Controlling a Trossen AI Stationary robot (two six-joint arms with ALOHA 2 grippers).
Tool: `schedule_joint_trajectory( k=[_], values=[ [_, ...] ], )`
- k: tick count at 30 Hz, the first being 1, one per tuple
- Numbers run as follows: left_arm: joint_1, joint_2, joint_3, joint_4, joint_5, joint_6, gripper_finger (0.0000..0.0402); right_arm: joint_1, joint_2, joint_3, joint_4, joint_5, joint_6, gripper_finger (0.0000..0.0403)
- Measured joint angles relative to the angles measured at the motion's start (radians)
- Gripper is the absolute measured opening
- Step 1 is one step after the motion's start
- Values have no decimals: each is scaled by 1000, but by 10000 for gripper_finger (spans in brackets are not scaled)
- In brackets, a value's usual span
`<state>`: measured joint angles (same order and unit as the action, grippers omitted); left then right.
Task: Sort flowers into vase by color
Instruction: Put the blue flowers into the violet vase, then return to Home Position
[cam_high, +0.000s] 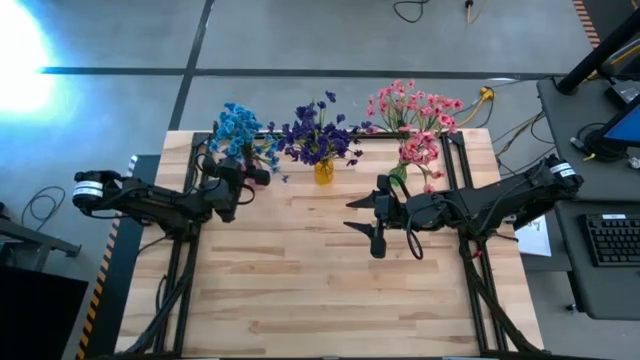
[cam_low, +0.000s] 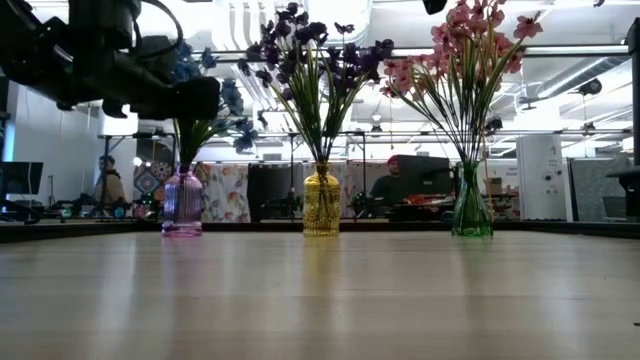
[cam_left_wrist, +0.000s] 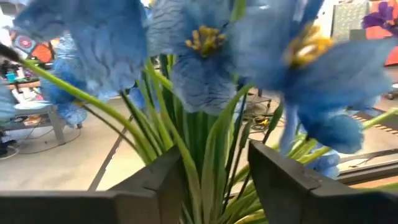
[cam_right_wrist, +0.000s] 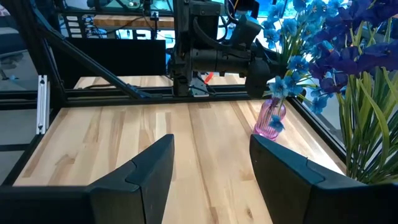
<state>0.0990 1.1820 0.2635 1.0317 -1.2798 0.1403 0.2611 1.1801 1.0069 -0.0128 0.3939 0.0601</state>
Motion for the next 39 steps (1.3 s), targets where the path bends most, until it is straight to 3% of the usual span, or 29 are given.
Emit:
schedule_joint_trajectory(
  k=[13, 32, 39],
  values=[
    [-51, -1, 3, 1, -21, 4, 225, 0, 0, 0, -1, 0, 6, 203],
    [-72, -40, 3, 10, -25, 61, 229, 0, 0, 0, -2, 0, 10, 203],
    [-96, -44, 4, 8, -143, 74, 229, 0, 0, 0, -5, 0, 10, 203]
  ],
)
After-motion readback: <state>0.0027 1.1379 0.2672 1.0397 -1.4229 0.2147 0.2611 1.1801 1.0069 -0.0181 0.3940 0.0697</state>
